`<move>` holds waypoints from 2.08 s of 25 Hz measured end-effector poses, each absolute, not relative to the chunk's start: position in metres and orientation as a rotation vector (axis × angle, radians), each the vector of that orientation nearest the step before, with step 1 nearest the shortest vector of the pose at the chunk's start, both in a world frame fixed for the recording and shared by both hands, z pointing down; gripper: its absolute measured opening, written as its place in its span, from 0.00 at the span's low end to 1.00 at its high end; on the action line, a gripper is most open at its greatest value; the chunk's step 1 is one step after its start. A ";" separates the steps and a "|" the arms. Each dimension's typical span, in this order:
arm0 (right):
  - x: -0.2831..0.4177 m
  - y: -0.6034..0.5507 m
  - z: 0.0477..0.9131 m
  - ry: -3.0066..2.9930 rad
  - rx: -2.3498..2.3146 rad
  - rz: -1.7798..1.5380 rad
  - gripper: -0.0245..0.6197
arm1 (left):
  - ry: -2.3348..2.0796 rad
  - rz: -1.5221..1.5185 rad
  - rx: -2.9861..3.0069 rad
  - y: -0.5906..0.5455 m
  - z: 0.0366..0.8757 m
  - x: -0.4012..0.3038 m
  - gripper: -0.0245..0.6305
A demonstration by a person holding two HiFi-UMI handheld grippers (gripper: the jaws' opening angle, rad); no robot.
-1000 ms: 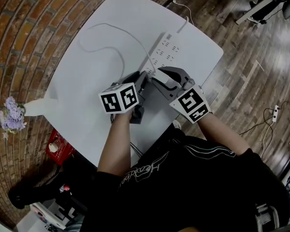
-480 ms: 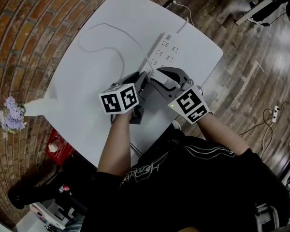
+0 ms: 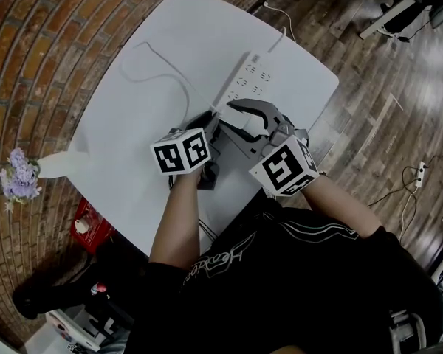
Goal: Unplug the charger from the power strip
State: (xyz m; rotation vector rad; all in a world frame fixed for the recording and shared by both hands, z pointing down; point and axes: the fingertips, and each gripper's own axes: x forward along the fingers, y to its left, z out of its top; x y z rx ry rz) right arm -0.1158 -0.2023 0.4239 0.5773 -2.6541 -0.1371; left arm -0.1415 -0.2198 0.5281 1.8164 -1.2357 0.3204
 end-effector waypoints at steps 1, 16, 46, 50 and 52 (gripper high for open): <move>-0.113 -0.206 0.421 -2.649 0.586 -0.112 0.22 | -1.235 0.316 1.812 -0.220 0.528 -0.141 0.22; -0.075 -0.203 0.393 -2.781 0.558 0.492 0.22 | -1.318 0.191 1.816 -0.185 0.468 -0.150 0.10; 0.010 -0.044 0.264 -2.984 0.334 0.507 0.22 | -1.397 -0.027 2.254 -0.004 0.259 -0.067 0.05; 0.014 -0.038 0.262 -2.995 0.333 0.515 0.22 | -1.393 -0.018 2.274 -0.002 0.256 -0.061 0.05; 0.014 -0.037 0.261 -2.999 0.336 0.516 0.22 | -1.382 -0.009 2.283 -0.003 0.256 -0.059 0.05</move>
